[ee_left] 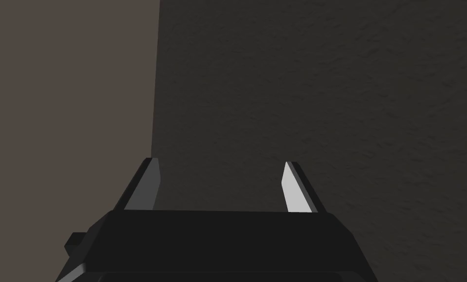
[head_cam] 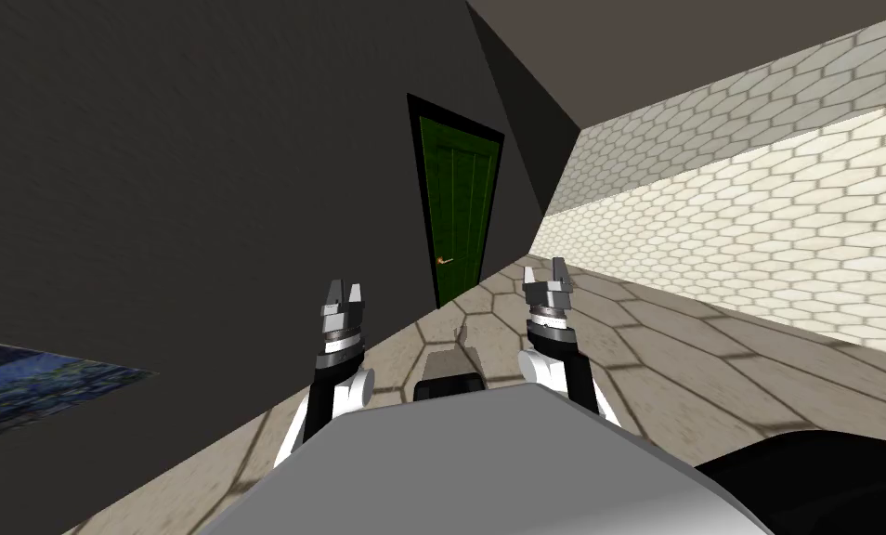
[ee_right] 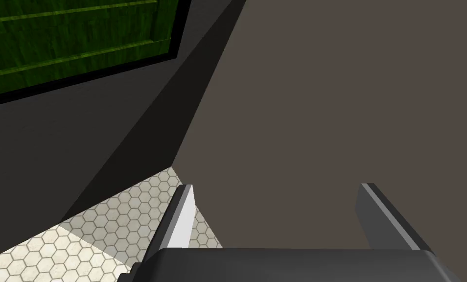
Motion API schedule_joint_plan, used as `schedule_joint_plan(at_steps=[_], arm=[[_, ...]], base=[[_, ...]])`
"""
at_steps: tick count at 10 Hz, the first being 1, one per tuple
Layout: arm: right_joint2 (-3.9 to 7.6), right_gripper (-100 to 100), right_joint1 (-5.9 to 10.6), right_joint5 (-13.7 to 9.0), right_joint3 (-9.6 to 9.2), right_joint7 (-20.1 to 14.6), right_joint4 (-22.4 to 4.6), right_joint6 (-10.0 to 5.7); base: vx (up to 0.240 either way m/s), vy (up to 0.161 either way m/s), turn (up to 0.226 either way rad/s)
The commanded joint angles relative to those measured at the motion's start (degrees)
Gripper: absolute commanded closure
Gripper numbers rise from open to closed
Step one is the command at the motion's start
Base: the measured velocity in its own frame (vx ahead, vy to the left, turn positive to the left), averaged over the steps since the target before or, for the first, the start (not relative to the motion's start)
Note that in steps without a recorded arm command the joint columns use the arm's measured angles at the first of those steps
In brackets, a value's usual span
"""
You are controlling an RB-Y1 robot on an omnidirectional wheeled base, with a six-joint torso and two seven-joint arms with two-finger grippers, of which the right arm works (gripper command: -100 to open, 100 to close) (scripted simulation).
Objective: Pull the door open
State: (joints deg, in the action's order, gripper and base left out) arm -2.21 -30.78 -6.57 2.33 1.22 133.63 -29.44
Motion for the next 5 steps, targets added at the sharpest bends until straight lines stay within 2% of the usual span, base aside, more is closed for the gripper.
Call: schedule_joint_plan(at_steps=[1, 5], arm=[[0.45, -100, 0.68, -0.03, 0.08, -0.07, -1.71, -0.31], [1.38, -100, 2.29, -0.08, 0.27, -0.24, -5.78, -1.03]], base=[[0.032, -0.01, 0.085], [0.059, -0.025, 0.074]])
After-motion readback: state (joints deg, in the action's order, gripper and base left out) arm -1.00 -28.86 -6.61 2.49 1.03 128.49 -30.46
